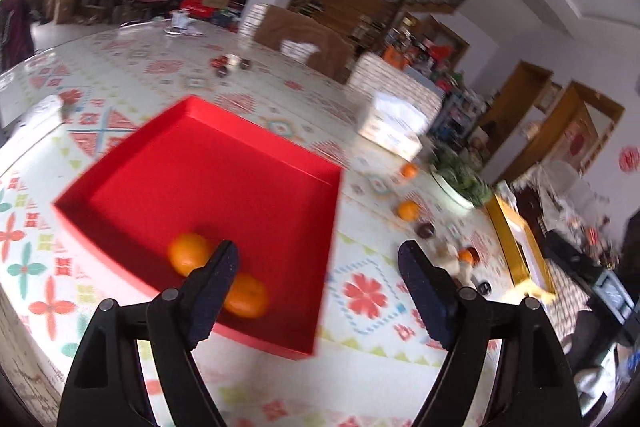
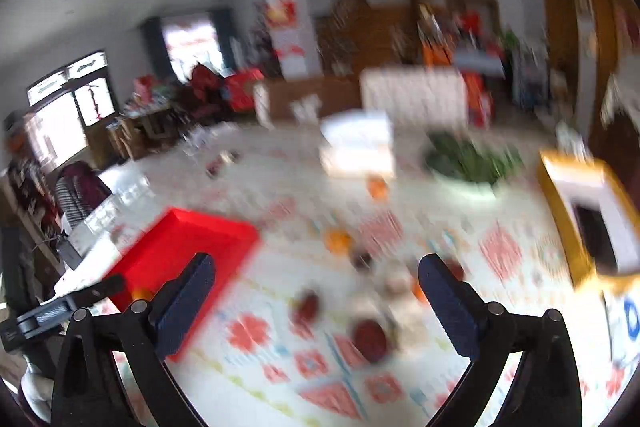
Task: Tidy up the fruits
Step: 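Grasp a dried red date with the left tool while the right tool grasps another date, then carry both dates into the red tray and open both tools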
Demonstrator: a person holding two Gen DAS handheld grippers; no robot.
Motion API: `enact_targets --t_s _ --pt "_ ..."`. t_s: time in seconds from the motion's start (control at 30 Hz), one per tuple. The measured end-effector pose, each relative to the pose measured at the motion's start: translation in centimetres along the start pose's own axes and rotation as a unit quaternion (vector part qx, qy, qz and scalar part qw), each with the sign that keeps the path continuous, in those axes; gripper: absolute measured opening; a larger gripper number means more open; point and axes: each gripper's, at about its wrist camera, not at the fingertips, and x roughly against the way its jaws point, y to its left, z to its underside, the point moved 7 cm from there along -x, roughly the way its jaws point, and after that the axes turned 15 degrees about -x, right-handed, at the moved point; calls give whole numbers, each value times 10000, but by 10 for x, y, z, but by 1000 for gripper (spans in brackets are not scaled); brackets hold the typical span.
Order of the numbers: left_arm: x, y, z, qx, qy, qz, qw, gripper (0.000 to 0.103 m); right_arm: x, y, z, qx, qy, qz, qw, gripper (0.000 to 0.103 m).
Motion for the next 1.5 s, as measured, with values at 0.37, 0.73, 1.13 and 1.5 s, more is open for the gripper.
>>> enact_targets --t_s 0.37,0.73,1.13,1.5 --pt "-73 -73 20 -531 749 433 9948 68 -66 -56 60 -182 1228 -78 9922 61" --pt "-143 -101 17 -752 1253 499 9880 60 -100 -35 71 760 1478 46 9861 57" --pt "-173 -122 16 -1562 1326 158 9786 31 -97 -49 77 450 1610 25 9859 35" --pt "-133 -114 8 -1249 931 441 9868 30 -68 -44 81 375 1476 98 9883 35"
